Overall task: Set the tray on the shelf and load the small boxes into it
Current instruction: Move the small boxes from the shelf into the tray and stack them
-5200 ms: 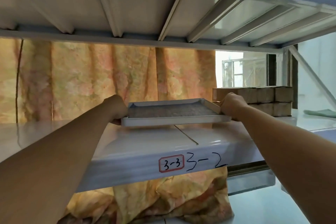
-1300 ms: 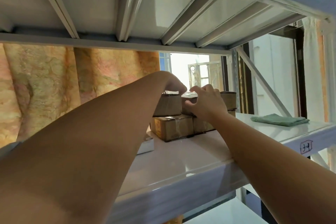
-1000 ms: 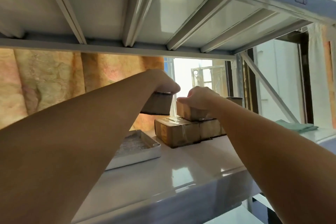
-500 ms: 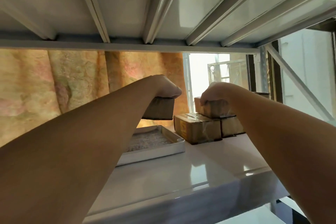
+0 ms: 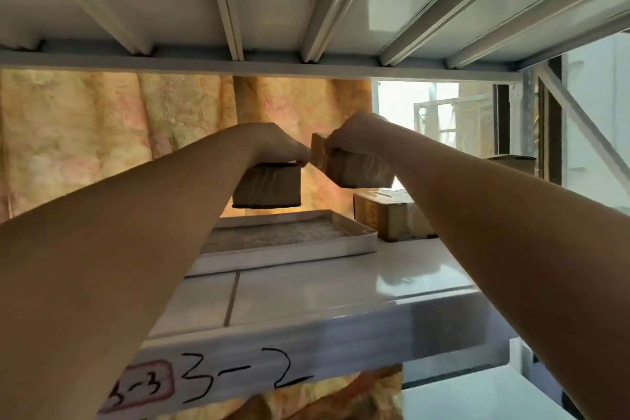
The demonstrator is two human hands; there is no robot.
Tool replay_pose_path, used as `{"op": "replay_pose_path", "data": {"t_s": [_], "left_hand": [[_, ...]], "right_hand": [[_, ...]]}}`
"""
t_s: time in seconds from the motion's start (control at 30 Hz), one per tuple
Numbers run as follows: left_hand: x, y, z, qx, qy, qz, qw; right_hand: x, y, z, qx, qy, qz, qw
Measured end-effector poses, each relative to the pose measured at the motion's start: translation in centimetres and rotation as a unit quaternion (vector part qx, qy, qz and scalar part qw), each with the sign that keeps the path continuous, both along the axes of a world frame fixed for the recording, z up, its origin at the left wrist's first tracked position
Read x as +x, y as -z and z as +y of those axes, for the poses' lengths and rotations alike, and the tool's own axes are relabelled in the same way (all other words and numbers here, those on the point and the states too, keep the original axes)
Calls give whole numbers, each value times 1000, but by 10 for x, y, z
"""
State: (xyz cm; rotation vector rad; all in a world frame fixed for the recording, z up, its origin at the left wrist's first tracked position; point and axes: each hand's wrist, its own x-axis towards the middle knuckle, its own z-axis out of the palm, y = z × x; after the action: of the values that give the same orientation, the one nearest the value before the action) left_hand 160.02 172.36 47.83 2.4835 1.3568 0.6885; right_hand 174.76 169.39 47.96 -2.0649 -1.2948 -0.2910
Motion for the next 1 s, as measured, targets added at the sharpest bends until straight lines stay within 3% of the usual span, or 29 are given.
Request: {"op": "replay_pose_path", "data": {"t_s": [0.37, 0.63, 0.87, 1.0], "left_hand": [[-78, 23, 35, -80, -80, -2, 994], [-98, 38, 52, -82, -85, 10, 993], [-101, 48, 61, -66, -74, 52, 994], [-105, 51, 65, -51, -78, 40, 995]], "right_hand": [[-96, 22, 36, -83, -122, 41, 988], [-119, 41, 62, -194, -152, -4, 969], [-100, 53, 69, -123, -137, 91, 979], [-100, 55, 66, -97, -117, 83, 985]]}}
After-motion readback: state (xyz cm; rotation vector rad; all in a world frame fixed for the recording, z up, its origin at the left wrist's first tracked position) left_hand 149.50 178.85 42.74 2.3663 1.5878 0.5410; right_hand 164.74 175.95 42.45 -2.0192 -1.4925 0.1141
